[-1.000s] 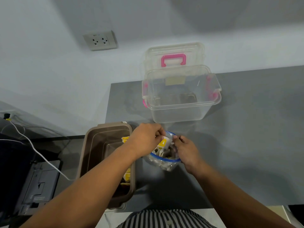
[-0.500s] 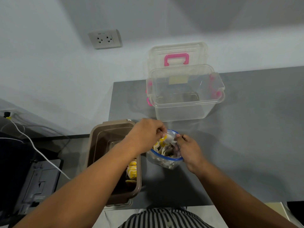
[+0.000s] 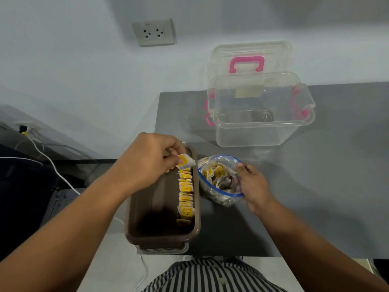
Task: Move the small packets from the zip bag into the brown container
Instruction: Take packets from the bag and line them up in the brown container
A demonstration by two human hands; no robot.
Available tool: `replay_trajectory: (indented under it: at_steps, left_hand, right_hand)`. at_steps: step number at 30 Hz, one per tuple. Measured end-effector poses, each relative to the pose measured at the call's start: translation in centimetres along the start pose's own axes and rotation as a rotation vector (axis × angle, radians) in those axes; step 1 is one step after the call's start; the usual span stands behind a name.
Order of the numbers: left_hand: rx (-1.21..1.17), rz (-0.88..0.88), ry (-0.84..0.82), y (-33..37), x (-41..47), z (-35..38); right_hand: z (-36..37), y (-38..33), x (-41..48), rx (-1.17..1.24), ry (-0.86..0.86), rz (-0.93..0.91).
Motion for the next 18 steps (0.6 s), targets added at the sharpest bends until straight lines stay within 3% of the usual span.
replay_trajectory:
  at_steps: [9, 18]
  left_hand:
    - [0.273, 0.035, -0.389, -2.7, -3.3, 4.4]
    - [0.236, 0.031, -0.6, -3.6, -4.4, 9.2]
  right_hand:
    - [0.4, 0.4, -0.1, 0.044, 0.043, 0.018]
    - [0.5, 0.7, 0.1, 0.054, 0.038, 0.042]
Point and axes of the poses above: each hand's wrist, its own x-axis towards the middle knuckle, its own z-axis out of the palm, y = z × x, the point moved 5 cm from there along x, towards the middle knuckle, and after that the axes turned 14 degrees about x, right-handed, at the moved point
